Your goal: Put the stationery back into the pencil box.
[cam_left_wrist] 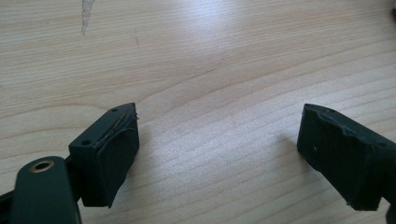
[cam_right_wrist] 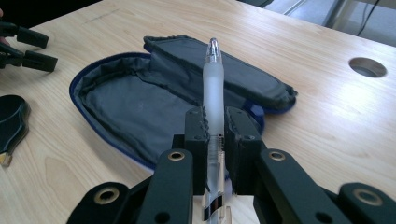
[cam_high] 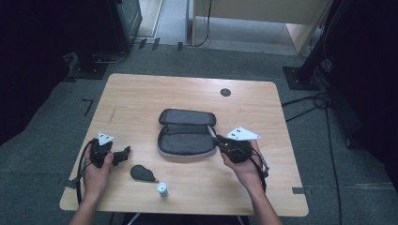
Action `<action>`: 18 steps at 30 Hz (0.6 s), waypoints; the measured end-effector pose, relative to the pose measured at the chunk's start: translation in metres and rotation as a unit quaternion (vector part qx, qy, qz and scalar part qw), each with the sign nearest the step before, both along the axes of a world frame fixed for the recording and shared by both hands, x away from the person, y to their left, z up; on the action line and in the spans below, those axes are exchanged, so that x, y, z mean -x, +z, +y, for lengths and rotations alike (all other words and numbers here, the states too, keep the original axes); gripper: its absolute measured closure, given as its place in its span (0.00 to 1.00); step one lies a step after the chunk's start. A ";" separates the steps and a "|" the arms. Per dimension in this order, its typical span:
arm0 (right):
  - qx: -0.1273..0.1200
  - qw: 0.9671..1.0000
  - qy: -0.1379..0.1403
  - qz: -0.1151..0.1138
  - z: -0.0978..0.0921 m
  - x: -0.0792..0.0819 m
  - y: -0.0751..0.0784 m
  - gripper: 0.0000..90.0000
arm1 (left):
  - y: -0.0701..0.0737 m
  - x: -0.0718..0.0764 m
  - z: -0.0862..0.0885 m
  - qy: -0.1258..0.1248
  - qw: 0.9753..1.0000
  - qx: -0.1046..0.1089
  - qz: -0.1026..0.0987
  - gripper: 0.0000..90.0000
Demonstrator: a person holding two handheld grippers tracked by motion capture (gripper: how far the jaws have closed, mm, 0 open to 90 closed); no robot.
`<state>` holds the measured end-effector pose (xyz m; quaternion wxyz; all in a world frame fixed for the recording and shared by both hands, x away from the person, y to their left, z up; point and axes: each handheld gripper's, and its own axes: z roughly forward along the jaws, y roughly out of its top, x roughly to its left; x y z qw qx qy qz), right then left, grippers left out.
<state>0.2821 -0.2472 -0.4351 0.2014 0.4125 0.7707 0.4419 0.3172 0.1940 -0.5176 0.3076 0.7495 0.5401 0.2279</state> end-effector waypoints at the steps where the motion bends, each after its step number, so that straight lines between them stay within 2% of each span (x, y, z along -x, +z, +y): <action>1: -0.001 1.000 0.002 0.001 0.003 -0.003 0.000 0.89 | 0.000 0.000 0.000 0.000 1.000 0.000 0.000 0.15; 18: 0.016 0.999 0.034 0.012 0.043 -0.049 -0.004 0.89 | 0.000 0.000 0.000 -0.001 1.000 0.000 0.000 0.15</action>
